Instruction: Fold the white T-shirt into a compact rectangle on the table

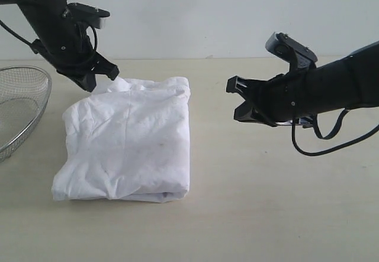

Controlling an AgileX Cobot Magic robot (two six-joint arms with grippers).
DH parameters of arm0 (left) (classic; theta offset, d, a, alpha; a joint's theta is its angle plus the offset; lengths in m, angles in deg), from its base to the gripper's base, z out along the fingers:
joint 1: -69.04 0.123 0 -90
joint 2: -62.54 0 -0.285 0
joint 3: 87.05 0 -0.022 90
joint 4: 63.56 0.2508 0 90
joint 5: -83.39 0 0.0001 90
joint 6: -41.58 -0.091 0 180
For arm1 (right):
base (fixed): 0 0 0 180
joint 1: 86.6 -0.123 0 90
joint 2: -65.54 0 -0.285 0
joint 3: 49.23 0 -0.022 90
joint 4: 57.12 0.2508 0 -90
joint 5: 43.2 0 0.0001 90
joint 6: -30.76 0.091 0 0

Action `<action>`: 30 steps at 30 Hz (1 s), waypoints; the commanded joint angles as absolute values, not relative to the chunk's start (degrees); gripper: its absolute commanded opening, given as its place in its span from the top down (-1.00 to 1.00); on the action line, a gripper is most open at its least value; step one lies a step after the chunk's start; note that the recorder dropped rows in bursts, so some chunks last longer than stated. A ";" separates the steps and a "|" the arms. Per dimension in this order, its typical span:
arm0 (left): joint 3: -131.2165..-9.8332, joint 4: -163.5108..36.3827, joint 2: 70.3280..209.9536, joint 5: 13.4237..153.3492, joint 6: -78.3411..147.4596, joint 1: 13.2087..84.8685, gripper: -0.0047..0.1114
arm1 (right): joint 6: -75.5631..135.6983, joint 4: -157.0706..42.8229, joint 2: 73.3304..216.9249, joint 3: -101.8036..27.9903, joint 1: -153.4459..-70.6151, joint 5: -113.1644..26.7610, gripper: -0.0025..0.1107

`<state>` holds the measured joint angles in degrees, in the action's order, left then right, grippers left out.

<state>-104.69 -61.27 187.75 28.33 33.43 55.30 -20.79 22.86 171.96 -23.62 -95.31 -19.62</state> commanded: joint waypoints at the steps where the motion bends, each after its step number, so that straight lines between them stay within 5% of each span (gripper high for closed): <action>1: -105.12 -66.78 185.60 22.19 30.05 55.21 0.84 | -23.67 22.63 171.10 -23.33 -95.11 -15.92 0.96; 21: -100.70 -73.12 187.53 22.45 31.30 55.21 0.84 | -12.79 19.42 191.51 -50.57 -90.54 9.45 0.91; 28: -100.70 -73.62 190.15 24.91 31.30 55.21 0.84 | -11.29 19.20 198.91 -54.58 -90.54 11.71 0.04; 30: -100.70 -73.05 190.54 25.97 31.30 55.21 0.84 | -11.29 19.20 199.96 -54.58 -90.54 11.71 -0.02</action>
<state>-100.82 -73.01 190.13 24.24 30.97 55.30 -11.11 19.41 199.00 -54.19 -91.01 11.18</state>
